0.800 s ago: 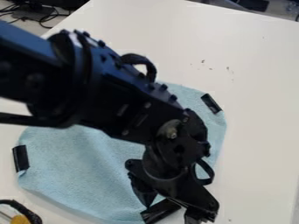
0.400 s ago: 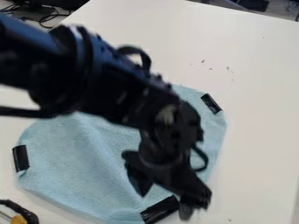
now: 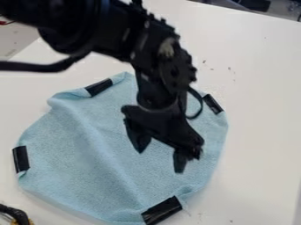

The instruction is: Fold the cloth top to bottom

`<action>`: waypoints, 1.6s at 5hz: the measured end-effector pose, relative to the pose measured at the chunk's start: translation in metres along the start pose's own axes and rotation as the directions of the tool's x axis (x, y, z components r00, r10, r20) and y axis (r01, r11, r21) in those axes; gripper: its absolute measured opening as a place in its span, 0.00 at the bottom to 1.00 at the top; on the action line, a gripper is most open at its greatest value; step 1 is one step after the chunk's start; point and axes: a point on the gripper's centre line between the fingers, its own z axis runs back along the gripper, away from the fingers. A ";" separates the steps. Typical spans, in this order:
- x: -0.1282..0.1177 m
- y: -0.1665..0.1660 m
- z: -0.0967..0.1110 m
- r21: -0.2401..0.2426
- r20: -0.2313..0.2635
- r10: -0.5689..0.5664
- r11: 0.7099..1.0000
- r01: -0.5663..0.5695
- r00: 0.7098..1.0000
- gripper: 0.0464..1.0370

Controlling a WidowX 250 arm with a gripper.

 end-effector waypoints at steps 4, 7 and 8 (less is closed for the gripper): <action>0.078 0.135 -0.022 0.110 0.030 -0.095 0.990 0.091 0.995 0.96; 0.078 0.189 -0.061 0.131 -0.029 -0.067 0.989 0.070 0.997 0.96; 0.083 0.204 -0.071 0.146 -0.021 -0.074 0.986 0.076 0.997 0.96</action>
